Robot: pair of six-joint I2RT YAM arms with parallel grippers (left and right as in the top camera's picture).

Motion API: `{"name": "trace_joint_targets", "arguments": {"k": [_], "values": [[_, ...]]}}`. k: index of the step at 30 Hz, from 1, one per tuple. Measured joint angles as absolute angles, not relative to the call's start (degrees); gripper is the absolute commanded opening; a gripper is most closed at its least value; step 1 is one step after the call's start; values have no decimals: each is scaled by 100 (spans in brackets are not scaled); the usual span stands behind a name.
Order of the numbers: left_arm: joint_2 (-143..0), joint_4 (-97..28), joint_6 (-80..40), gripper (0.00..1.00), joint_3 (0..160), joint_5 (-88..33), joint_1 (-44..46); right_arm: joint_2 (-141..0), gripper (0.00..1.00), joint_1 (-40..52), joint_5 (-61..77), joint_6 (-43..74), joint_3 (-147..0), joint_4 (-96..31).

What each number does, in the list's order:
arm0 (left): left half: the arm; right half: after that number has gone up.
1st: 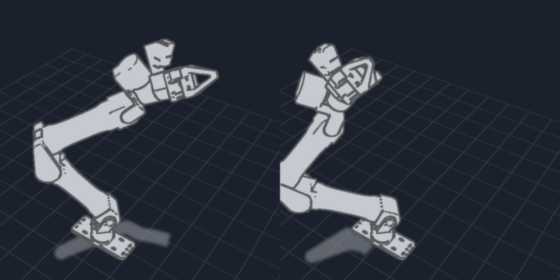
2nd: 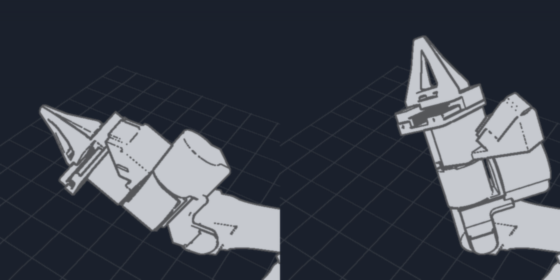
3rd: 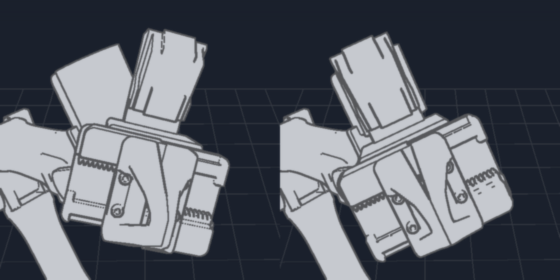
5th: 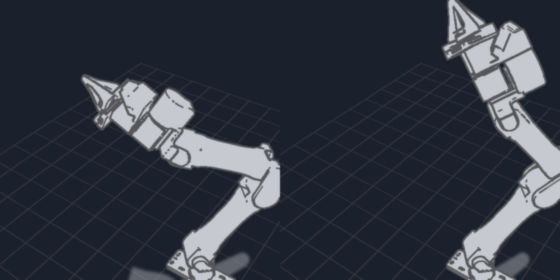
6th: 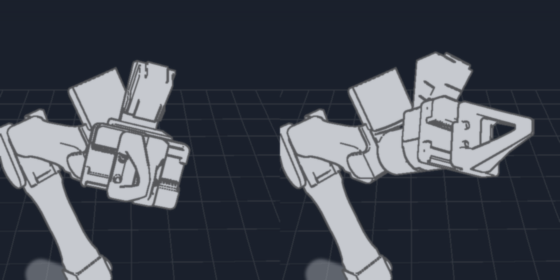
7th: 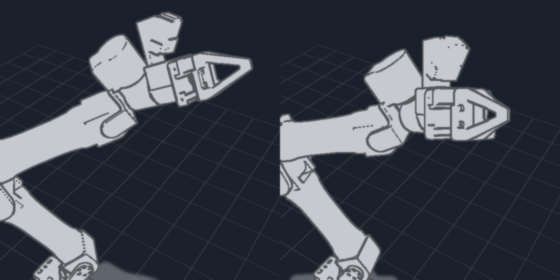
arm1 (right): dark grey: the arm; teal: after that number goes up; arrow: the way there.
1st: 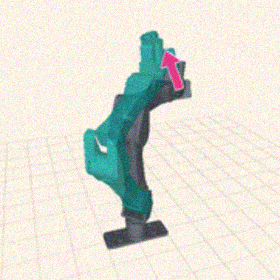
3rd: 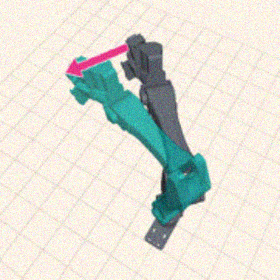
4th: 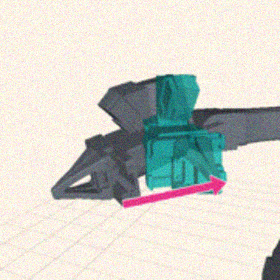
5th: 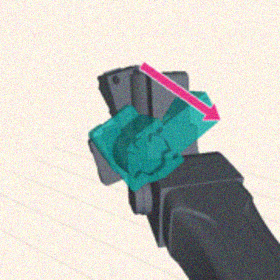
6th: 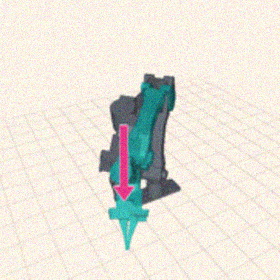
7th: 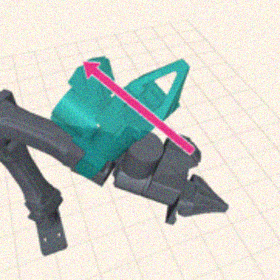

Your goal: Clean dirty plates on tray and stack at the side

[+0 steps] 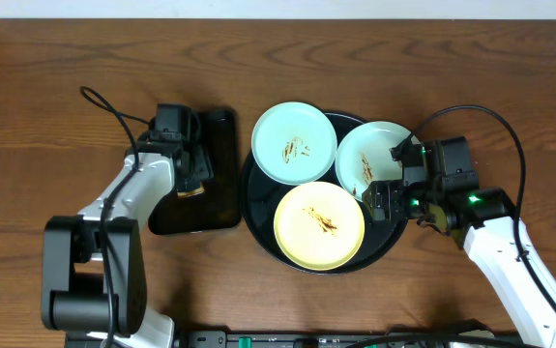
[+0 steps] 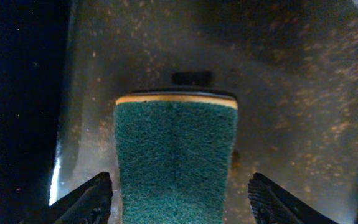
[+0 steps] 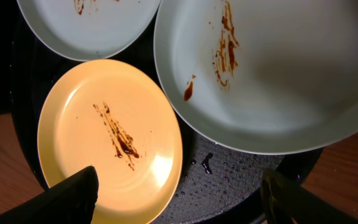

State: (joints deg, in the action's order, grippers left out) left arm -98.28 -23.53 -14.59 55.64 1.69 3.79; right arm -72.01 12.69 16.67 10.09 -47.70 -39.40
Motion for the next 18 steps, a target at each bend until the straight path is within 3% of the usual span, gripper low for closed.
{"name": "trace_joint_targets", "arguments": {"k": [3, 6, 15, 18], "values": [[-9760, -2351, -1457, 66, 5564, 169, 379, -7201, 82, 1269, 1664, 1009, -4770, -3940], [-9760, -2353, -1466, 55, 5564, 169, 379, -7201, 82, 1269, 1664, 1009, -4770, -3940], [-9762, -2364, -1459, 53, 5564, 172, 379, -7201, 81, 1269, 1664, 1009, -4770, -3940], [-9789, -2381, -1476, 44, 5564, 172, 379, -7201, 82, 1269, 1664, 1009, -4770, -3940]]}}
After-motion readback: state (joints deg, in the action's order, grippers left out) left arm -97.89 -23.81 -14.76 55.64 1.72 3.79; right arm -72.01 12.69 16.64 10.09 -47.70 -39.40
